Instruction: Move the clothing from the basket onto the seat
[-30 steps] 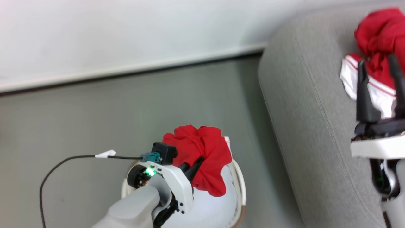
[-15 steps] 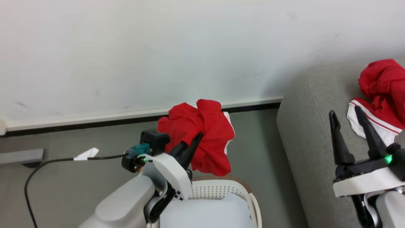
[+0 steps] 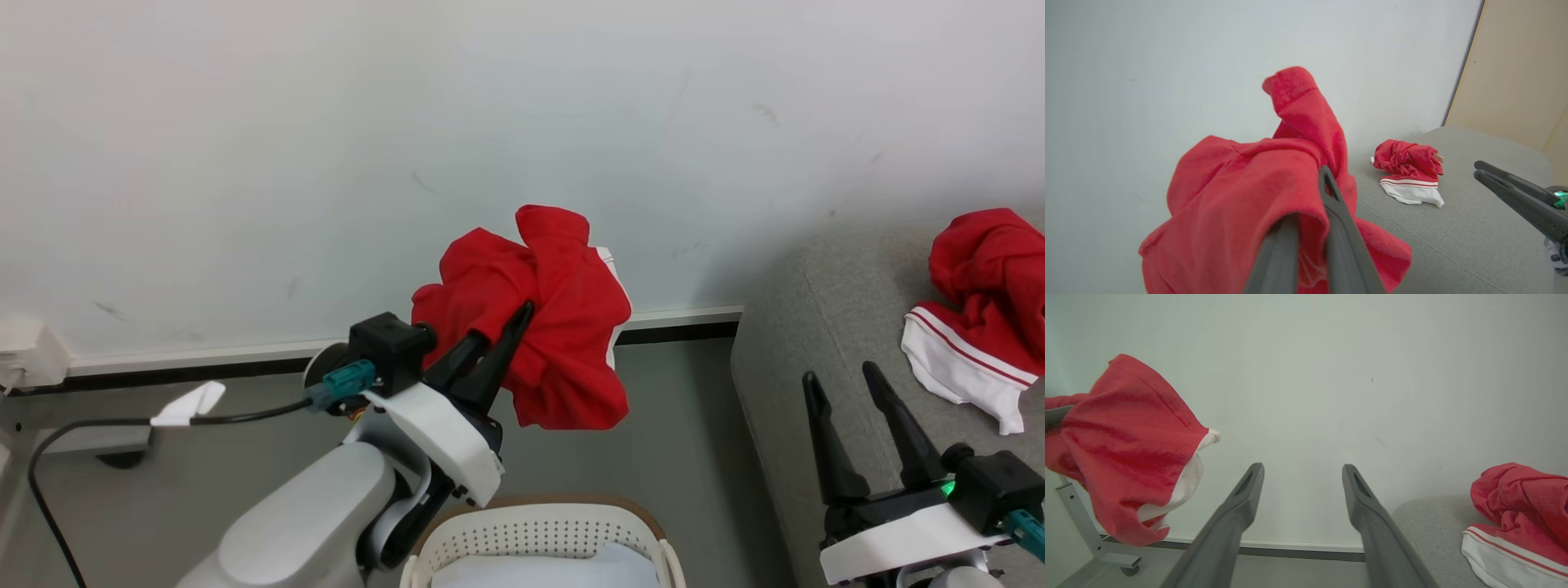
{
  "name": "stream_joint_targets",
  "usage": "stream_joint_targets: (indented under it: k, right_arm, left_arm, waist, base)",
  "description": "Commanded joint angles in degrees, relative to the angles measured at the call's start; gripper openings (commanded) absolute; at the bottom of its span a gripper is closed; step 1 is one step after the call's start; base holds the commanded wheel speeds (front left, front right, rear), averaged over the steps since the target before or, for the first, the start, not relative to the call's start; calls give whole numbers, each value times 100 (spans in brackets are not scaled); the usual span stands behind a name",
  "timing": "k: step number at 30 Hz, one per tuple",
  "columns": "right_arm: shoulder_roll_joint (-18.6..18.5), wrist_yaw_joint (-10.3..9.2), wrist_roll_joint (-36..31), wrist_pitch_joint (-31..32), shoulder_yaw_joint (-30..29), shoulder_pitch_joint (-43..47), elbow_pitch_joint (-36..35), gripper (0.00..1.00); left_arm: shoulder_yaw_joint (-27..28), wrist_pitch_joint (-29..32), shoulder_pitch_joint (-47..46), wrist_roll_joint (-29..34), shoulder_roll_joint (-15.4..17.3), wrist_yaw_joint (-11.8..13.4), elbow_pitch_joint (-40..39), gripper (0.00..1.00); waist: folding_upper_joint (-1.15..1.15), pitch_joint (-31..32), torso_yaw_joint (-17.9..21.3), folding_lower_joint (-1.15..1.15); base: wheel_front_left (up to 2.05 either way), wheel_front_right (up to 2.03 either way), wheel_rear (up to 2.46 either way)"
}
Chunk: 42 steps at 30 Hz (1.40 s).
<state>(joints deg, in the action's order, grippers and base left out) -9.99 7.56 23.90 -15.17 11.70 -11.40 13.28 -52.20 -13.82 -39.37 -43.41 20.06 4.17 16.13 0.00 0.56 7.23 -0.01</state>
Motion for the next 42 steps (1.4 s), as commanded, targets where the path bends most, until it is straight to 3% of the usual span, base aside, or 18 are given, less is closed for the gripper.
stream_joint_targets:
  k: [1,11,21,31,42]
  right_arm:
    - [16,-15,4,6,27,85,-11,100]
    - [-40,-15,68,6,350,13,-205,100]
    - [-266,-15,406,6,1695,-195,-594,100]
    - [-28,-15,467,6,2662,-732,236,100]
    - [277,-15,163,6,2611,-1119,1330,100]
  left_arm:
    - [13,41,-10,60,55,44,-74,0]
    - [-34,150,86,60,144,182,-381,0]
    - [-135,189,53,64,46,161,-357,0]
    - [-395,224,26,90,-235,14,-271,0]
    - [-798,296,86,51,-716,-228,-239,0]
  waist:
    - [0,8,3,1]
    - [0,1,10,1]
    - [0,-54,-27,1]
    - [0,-99,-254,1]
    - [0,-74,-735,1]
  base:
    - [0,0,0]
    - [0,0,0]
    - [0,0,0]
    - [0,0,0]
    - [0,0,0]
